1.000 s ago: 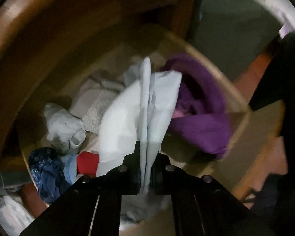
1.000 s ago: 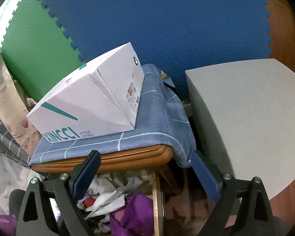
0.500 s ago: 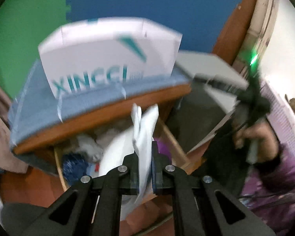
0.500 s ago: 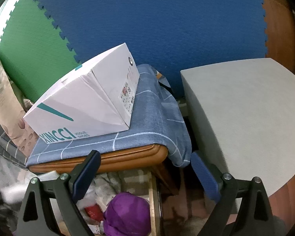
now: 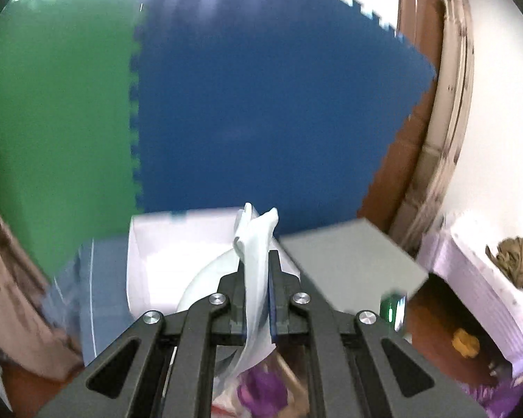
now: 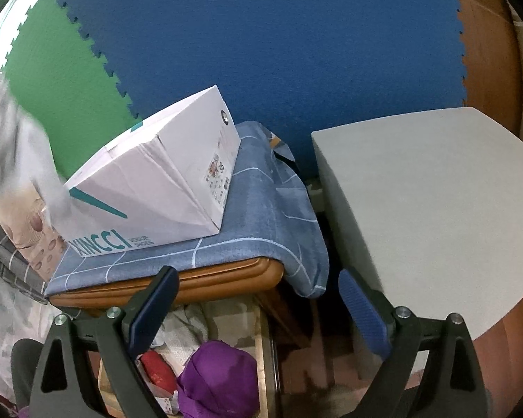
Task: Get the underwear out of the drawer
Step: 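Carry the white underwear into the white shoe box and open the left gripper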
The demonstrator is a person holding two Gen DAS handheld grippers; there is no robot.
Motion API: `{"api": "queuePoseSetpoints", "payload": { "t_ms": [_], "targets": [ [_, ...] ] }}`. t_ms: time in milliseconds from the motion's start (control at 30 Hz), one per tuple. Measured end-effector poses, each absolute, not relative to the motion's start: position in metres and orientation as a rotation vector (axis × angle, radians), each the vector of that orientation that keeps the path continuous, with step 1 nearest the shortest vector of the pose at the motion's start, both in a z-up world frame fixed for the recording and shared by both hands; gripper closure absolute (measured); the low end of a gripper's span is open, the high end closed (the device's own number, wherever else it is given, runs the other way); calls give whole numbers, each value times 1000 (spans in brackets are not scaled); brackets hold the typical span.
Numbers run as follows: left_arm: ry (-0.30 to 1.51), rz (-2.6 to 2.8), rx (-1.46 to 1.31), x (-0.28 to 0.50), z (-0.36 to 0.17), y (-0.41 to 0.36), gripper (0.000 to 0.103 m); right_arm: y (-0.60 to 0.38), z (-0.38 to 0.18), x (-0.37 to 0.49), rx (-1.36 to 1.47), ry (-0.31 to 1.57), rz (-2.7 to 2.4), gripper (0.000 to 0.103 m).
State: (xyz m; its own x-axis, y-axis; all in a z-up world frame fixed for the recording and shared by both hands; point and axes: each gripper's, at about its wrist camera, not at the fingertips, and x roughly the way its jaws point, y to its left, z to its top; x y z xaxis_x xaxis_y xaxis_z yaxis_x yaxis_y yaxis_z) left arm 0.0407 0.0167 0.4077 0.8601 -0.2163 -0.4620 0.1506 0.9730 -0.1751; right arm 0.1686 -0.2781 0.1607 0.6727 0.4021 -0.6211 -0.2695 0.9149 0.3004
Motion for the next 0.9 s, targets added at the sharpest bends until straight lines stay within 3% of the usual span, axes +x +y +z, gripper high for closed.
{"api": "queuePoseSetpoints", "payload": {
  "t_ms": [200, 567, 833, 900],
  "targets": [
    [434, -100, -88, 103, 430, 25, 97, -282, 160, 170, 215, 747, 379, 8],
    [597, 25, -69, 198, 336, 54, 97, -280, 158, 172, 211, 753, 388, 8],
    [600, 26, -85, 195, 306, 58, 97, -278, 157, 173, 204, 760, 393, 8],
    [580, 16, -81, 187, 307, 55, 91, -277, 156, 174, 199, 767, 400, 8]
  ]
}}
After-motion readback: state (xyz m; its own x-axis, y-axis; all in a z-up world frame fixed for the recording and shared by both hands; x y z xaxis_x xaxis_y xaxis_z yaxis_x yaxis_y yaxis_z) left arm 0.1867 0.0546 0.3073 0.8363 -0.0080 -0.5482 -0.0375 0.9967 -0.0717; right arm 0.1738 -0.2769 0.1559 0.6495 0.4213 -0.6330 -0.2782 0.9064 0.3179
